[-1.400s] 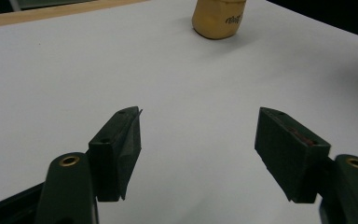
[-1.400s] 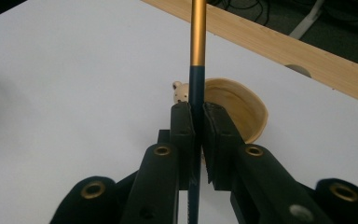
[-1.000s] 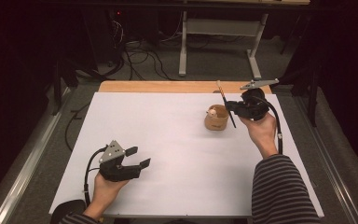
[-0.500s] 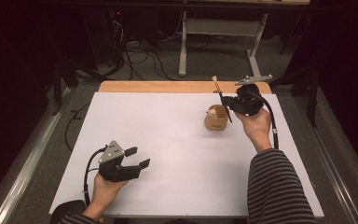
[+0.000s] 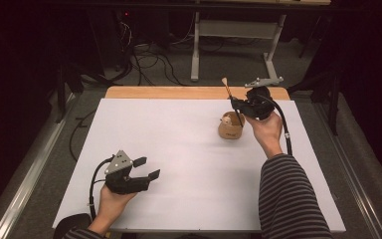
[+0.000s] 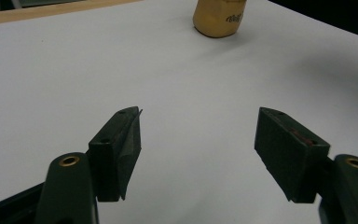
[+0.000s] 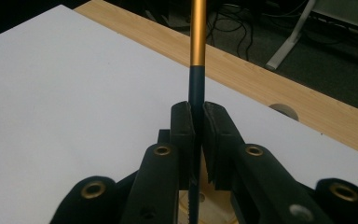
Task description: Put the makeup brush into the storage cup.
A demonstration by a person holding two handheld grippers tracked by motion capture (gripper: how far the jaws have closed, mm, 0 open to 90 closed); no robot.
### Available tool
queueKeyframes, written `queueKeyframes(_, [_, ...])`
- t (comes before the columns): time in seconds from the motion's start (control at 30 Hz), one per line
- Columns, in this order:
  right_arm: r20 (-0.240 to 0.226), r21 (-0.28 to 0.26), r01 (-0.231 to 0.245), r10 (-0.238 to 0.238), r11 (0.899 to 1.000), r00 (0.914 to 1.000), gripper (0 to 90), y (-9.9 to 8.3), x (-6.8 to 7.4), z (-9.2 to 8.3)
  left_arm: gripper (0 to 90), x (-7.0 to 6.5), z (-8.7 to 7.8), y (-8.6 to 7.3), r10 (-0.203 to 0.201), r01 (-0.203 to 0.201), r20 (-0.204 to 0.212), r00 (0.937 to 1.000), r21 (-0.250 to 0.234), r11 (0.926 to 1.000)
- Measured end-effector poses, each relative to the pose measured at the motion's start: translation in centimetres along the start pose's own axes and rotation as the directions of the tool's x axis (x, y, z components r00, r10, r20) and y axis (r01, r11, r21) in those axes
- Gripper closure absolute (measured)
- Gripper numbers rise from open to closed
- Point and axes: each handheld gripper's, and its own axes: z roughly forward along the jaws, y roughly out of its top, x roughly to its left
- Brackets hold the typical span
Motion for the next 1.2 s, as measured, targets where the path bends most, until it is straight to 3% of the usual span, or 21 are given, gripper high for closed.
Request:
queueKeyframes(0.47, [0.025,-0.008,-0.022,0.022,1.000,0.9994,85.3,-0.2,-0.5,1.4,32.0,0.0,-0.2,-0.1,-0.002,0.002,-0.007,1.0000,-0.001,1.0000])
queueKeyframes(1.2, [0.042,-0.020,-0.019,0.020,1.000,0.9989,85.2,-0.6,-0.9,3.3,32.0,0.0,-1.2,-0.7,-0.022,0.022,-0.039,0.9990,-0.002,0.9998])
